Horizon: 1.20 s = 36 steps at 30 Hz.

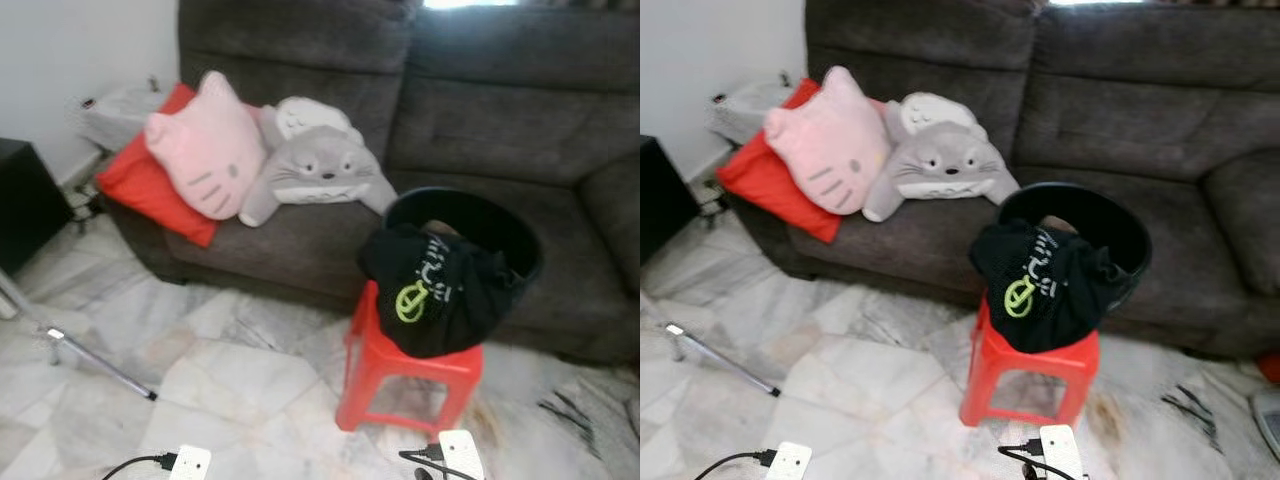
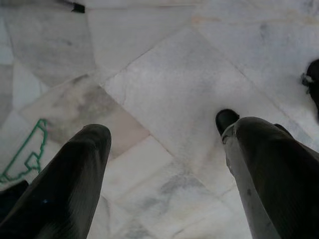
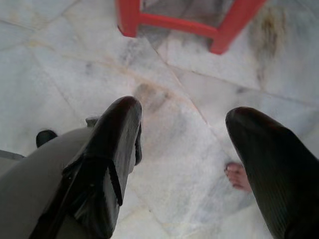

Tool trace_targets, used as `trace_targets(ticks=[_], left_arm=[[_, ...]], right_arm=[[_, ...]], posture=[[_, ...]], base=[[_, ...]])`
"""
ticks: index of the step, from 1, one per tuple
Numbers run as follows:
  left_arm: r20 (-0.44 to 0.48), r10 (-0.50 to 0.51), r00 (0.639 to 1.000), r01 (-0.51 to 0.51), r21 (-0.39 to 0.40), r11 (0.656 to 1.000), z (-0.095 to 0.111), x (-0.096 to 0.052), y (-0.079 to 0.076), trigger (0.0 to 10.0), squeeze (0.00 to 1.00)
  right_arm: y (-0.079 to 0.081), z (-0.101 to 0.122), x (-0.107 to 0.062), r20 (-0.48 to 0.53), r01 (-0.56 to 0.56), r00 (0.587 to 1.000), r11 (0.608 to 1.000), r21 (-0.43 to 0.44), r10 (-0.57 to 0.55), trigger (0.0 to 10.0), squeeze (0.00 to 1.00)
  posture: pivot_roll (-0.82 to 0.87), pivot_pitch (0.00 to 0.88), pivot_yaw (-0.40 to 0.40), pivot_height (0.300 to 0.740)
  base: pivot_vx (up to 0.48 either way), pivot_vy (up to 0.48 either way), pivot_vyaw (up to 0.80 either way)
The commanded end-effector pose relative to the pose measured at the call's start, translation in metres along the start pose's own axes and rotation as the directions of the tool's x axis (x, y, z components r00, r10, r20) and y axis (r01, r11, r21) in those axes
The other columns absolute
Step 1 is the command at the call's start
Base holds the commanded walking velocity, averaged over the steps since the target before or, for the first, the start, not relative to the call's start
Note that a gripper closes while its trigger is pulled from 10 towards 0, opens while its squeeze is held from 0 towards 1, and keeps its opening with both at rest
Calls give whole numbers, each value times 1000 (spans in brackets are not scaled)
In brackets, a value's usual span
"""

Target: Hang hanger

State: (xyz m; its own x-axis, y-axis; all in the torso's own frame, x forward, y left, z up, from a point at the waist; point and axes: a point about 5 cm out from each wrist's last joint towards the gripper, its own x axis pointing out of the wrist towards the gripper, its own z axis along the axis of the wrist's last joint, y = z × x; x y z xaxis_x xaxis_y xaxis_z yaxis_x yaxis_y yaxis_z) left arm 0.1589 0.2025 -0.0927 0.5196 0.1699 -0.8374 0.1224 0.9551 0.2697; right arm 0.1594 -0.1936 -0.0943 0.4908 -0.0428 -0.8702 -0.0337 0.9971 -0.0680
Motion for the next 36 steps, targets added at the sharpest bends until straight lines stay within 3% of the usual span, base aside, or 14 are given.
trace_targets(ticks=[1,15,23,26,36], left_arm=[[-15,-4,1000,4,14,1000,-4,0,1,10000,0],[-19,1,1000,0,14,1000,-3,0,4,10000,0],[-34,-7,999,7,3,1000,-9,-2,-4,10000,0],[-42,-18,999,18,0,1000,-13,-3,-8,10000,0],[-56,-27,998,24,-46,999,-15,-2,-1,10000,0]], right_arm=[[1,2,0,4,-3,1000,1000,-4,3,10000,0],[1,2,0,5,-5,1000,1000,-3,5,10000,0],[1,3,0,8,-4,1000,1000,-4,4,10000,0],[2,4,0,24,-3,1000,1000,17,2,10000,0],[2,4,0,41,1,999,1000,30,-2,10000,0]], posture=[[-71,22,7,740],[-69,24,7,740],[-69,28,7,740],[-69,27,8,740],[-71,20,4,740]], base=[[0,-281,-775],[0,-118,-775],[0,0,-775],[0,0,0],[0,0,0]])
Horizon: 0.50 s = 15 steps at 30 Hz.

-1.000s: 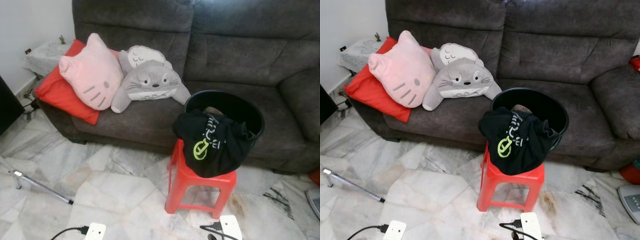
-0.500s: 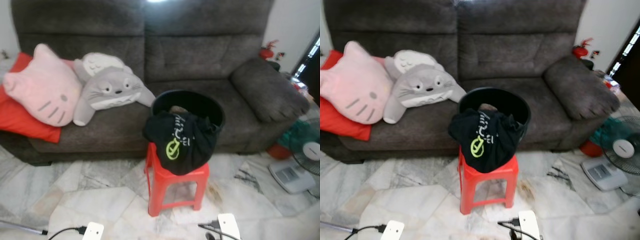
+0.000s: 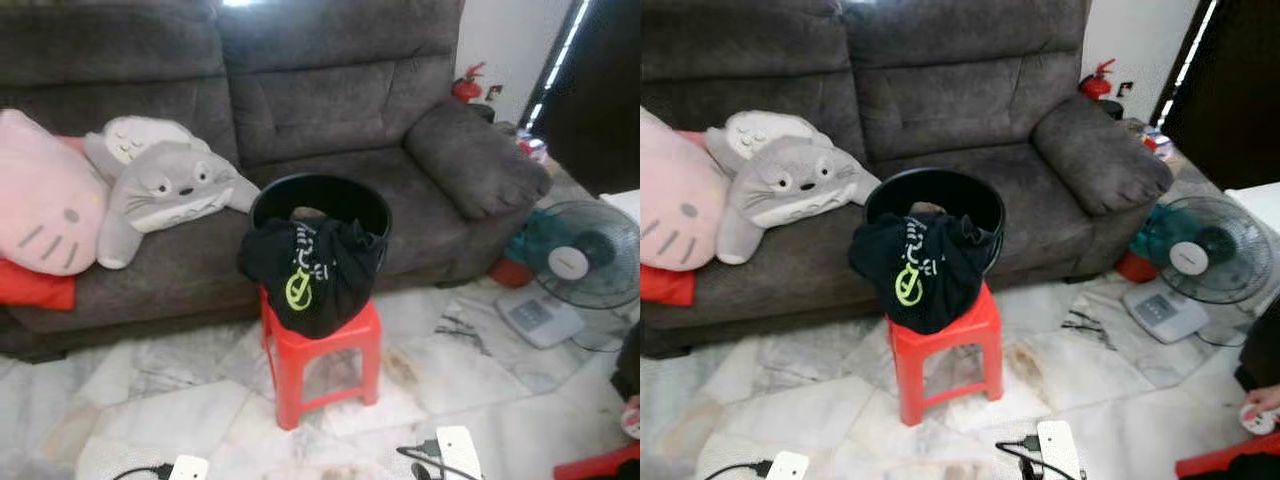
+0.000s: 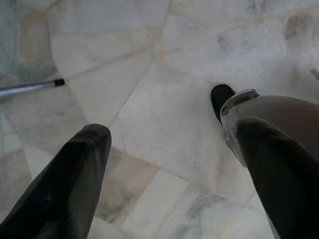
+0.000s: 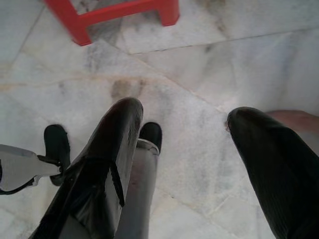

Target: Hang hanger

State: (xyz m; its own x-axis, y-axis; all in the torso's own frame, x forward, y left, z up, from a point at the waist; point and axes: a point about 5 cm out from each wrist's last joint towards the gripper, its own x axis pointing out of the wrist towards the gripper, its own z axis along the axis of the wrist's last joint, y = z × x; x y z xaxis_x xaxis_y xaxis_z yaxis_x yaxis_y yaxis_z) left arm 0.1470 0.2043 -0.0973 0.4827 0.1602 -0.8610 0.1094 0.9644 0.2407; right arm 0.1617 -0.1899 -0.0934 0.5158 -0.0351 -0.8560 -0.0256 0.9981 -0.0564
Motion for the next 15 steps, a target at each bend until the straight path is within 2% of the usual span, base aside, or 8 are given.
trace_targets(ticks=[1,15], left_arm=[[-17,-5,1000,5,-20,1000,-3,0,0,10000,0],[-6,-12,1000,12,-5,1000,2,0,-3,10000,0]], right_arm=[[-1,1,0,12,7,1000,1000,16,-8,10000,0],[-2,0,0,10,8,1000,1000,8,-8,10000,0]], posture=[[-72,16,3,740],[-75,0,7,740]], base=[[292,0,0],[328,0,0]])
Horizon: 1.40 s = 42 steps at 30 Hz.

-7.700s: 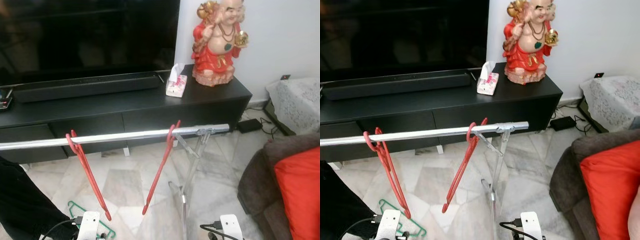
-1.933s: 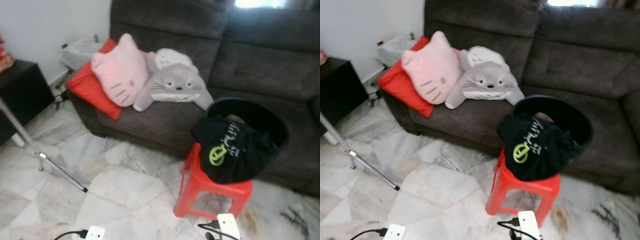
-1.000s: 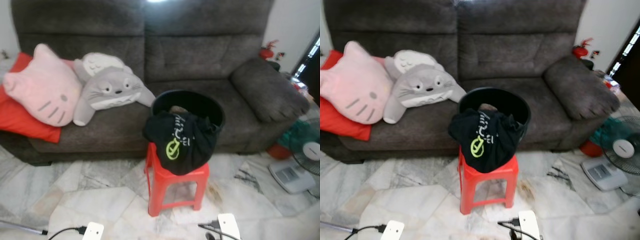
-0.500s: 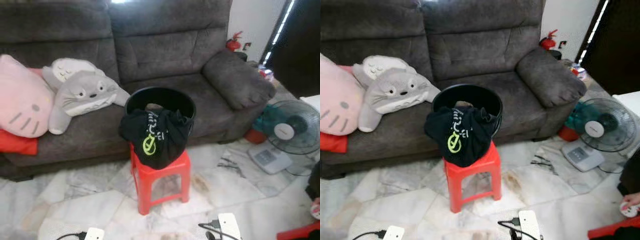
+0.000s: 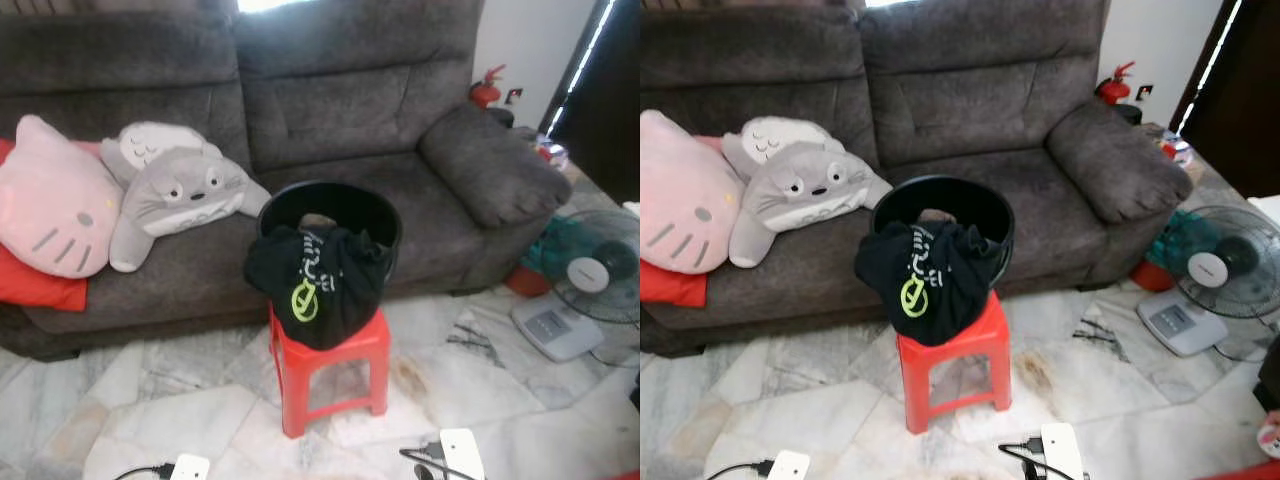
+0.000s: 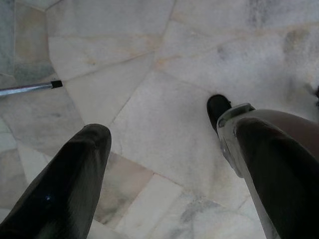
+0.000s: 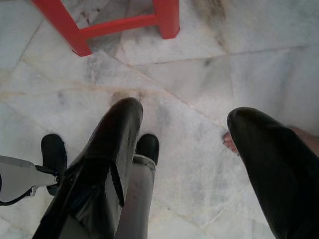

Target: Hang hanger

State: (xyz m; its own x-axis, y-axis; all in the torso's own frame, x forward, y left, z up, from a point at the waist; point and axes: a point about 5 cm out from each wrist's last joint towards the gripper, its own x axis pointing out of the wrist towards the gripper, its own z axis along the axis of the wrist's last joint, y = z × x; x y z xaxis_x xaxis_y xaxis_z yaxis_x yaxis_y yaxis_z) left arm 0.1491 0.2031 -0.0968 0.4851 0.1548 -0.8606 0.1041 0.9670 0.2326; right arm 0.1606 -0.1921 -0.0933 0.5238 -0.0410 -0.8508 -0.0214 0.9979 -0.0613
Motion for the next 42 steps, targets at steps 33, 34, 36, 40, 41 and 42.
trace_targets(ticks=[33,34,36,40,41,42], left_arm=[[21,2,1000,-2,22,1000,5,0,-4,10000,0],[22,2,1000,-2,24,1000,5,0,-4,10000,0],[24,-1,1000,0,27,1000,7,1,-5,10000,0],[32,-1,999,0,25,1000,10,1,-5,10000,0],[33,0,999,-1,24,1000,10,1,-4,10000,0],[33,0,999,-1,24,1000,10,1,-4,10000,0]], right_arm=[[-4,19,-3,211,109,973,991,-81,-90,10000,0],[-3,19,-3,222,95,972,993,-64,-79,10000,0],[0,21,-3,243,43,969,999,-17,-38,10000,0],[3,25,-4,271,-12,962,1000,-5,13,10000,0],[5,26,-4,281,-29,959,1000,-2,29,10000,0],[5,26,-4,281,-29,959,1000,-2,29,10000,0]], posture=[[-133,46,-7,740],[-134,47,-7,740],[-135,47,-10,740],[-142,46,-14,740],[-144,46,-13,740],[-144,46,-13,740]], base=[[95,0,0],[0,0,0],[0,0,0],[0,0,0],[0,0,0],[0,0,0]])
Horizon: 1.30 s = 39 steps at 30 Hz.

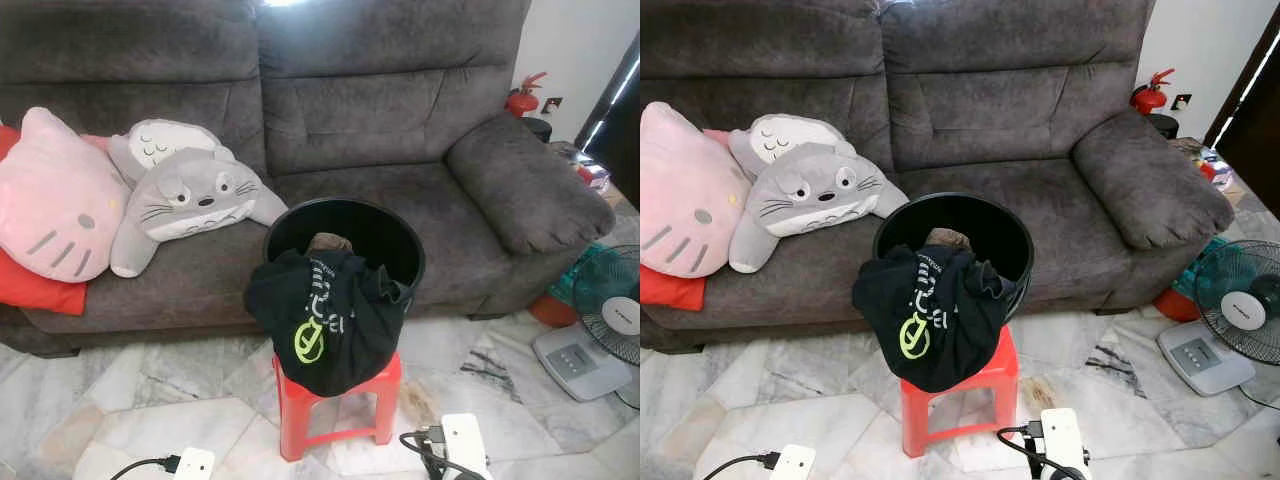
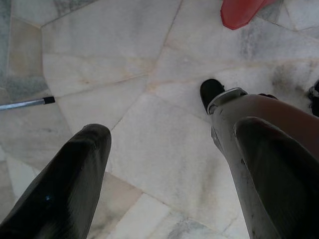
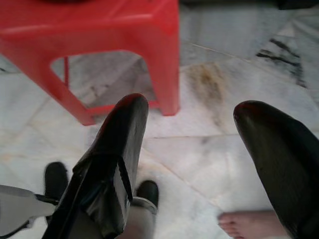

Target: Hang hanger

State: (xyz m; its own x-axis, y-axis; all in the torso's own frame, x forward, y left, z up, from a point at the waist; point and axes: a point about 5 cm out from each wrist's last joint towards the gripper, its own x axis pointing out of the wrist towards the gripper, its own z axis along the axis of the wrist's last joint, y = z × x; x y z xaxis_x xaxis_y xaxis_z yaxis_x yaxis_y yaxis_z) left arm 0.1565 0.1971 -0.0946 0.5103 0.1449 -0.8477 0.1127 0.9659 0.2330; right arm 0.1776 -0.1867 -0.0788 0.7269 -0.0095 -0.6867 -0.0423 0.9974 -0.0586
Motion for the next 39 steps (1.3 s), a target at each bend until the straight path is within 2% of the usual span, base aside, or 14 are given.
trace_targets(ticks=[1,5,13,14,15,16,19,22,24,27,30,35,38,39], left_arm=[[4,5,1000,-5,17,1000,2,0,0,10000,0],[7,4,1000,-4,22,1000,3,1,1,10000,0],[10,6,1000,-6,21,1000,4,1,1,10000,0],[10,7,1000,-7,22,1000,4,1,1,10000,0],[10,7,1000,-7,23,1000,4,1,1,10000,0],[10,6,1000,-7,24,1000,5,1,1,10000,0],[11,7,1000,-7,25,1000,5,1,2,10000,0],[12,9,1000,-9,25,1000,5,1,2,10000,0],[12,9,1000,-10,24,1000,5,1,2,10000,0],[12,10,1000,-10,26,1000,5,1,2,10000,0],[10,7,1000,-7,33,999,5,1,2,10000,0],[14,6,1000,-6,35,999,5,1,1,10000,0],[13,6,1000,-7,36,999,5,1,1,10000,0],[13,6,1000,-6,38,999,5,1,0,10000,0]], right_arm=[[1,4,1,25,-16,1000,1000,26,15,10000,0],[4,4,1,37,-57,998,991,120,53,10000,0],[7,4,0,61,-108,993,972,210,98,10000,0],[0,10,-7,197,-149,975,962,228,104,10000,0],[-13,20,-25,335,-156,939,968,198,83,10000,0],[-20,39,-63,489,-160,870,976,144,70,10000,0],[-29,49,-79,526,-82,851,992,97,19,10000,0],[-27,59,-89,574,-80,819,994,71,25,10000,0],[-25,62,-93,578,-84,816,993,88,18,10000,0],[-19,68,-110,560,-129,827,986,105,48,10000,0],[-20,68,-112,545,-160,836,978,133,63,10000,0],[-24,80,-101,567,-272,816,940,204,113,10000,0],[-24,82,-98,563,-291,815,936,198,134,10000,0],[-21,87,-93,565,-373,798,908,192,208,10000,0]], posture=[[-148,47,-12,740],[-153,48,-10,740],[-157,45,-13,740],[-167,40,-13,740],[-167,40,-13,740],[-169,40,-14,740],[-171,38,-15,740],[-172,37,-17,740],[-168,33,-18,740],[-183,28,-11,740],[-185,25,-10,740],[-181,14,-12,740],[-181,3,-10,740],[-181,2,-9,740]], base=[[0,0,0],[0,0,0],[0,0,0],[0,0,0],[0,0,0],[0,0,0],[0,0,0],[0,0,0],[0,0,0],[0,0,0],[0,0,0],[0,0,0],[0,0,0],[0,0,0]])
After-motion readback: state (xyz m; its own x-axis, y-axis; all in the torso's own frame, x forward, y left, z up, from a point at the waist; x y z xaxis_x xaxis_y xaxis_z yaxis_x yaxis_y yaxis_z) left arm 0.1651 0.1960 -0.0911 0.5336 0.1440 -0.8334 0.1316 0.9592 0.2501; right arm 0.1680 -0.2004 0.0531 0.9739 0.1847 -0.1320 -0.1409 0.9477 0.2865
